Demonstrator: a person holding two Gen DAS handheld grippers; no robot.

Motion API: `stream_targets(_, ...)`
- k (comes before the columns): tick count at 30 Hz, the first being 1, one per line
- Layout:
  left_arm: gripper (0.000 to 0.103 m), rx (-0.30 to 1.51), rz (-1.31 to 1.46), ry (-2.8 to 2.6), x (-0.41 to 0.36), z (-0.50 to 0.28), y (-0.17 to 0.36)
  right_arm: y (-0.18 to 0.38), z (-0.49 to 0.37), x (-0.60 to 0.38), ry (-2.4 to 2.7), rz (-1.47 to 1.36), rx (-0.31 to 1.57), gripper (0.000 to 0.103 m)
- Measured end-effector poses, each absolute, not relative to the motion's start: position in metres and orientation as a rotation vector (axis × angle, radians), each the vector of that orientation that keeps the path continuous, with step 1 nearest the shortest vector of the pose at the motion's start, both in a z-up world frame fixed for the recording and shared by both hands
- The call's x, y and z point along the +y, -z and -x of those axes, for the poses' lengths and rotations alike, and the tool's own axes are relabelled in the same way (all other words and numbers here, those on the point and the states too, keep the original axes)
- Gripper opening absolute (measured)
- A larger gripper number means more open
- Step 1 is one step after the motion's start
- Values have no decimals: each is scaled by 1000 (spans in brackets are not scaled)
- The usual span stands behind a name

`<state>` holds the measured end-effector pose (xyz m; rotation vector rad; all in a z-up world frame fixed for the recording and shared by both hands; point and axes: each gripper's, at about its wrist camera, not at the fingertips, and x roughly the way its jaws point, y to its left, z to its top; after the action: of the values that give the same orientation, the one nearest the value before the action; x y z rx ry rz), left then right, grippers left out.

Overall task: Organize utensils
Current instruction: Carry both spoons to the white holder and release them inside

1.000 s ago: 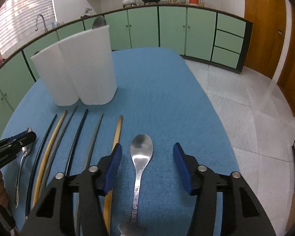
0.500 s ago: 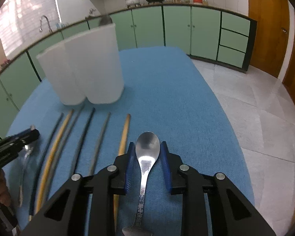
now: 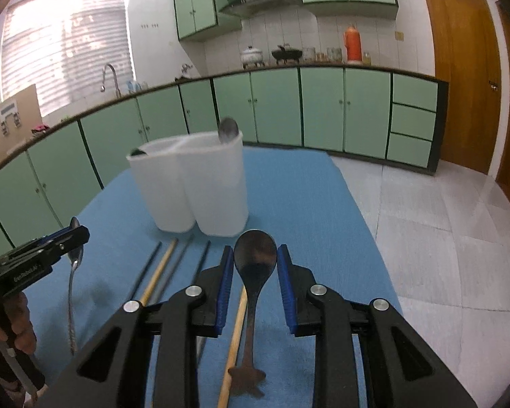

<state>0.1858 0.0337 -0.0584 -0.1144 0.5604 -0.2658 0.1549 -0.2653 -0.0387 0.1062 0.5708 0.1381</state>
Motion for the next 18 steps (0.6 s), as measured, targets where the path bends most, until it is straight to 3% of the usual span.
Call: stream_targets(18, 32, 407, 145, 266, 32, -174, 20, 2, -150, -267, -158, -119, 465, 26)
